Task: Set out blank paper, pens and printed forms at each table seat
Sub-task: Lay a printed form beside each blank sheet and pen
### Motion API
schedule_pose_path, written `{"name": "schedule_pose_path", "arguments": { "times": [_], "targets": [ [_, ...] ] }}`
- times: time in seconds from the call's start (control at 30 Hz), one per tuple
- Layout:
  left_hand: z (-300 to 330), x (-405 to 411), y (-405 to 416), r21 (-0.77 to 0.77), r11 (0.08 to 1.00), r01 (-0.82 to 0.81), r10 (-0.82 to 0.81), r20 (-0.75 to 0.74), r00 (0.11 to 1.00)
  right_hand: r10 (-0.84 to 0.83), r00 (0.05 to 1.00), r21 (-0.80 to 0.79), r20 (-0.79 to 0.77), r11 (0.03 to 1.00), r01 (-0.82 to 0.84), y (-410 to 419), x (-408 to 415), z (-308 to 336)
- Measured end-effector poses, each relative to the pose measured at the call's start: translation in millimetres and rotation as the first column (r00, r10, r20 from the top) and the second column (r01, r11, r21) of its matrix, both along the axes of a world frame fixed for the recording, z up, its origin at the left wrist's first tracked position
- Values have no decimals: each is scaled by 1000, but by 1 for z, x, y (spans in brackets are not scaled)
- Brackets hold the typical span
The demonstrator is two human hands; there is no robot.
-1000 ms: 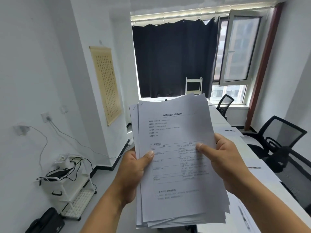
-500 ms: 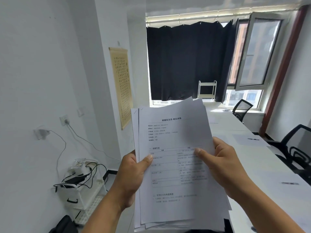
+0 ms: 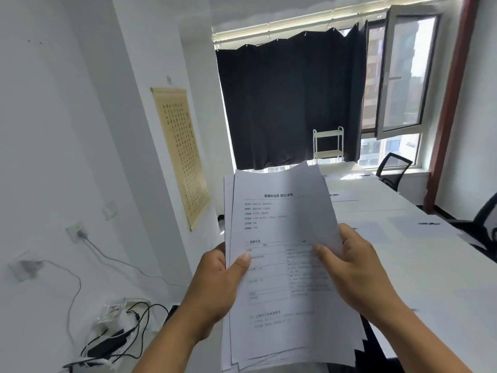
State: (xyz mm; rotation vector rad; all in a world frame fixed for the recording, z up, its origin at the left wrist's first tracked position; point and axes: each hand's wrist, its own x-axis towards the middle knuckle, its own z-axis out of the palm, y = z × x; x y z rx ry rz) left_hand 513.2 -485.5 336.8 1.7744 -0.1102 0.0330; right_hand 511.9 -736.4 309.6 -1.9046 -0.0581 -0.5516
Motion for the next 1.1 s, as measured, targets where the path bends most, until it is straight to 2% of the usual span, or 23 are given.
{"name": "schedule_pose_path", "arguments": {
  "times": [0.1,0.33,0.47,0.63,0.87,1.1],
  "targets": [
    [0,55,-5,17,1000,12,-12,-16,1000,-22,1000,12,0,1000,22,-5,50,-9],
    [1,159,-16,11,998,66,-65,-58,996,-72,994,154,-80,985,83,-16,134,-11],
    [-8,220,-23,-12,991,134,-134,-110,985,-89,985,334,-149,933,135,-21,174,-16],
    [-39,300,-26,-42,966,254,-258,-165,952,-180,953,398,-245,877,267,-15,218,-44],
    [-78,391,-50,-102,879,466,-474,-301,828,-330,856,427,-399,759,492,-5,251,-82],
    [-103,419,-128,-134,726,674,-664,-390,638,-521,714,387,-468,605,696,-39,232,-96]
  ]
}}
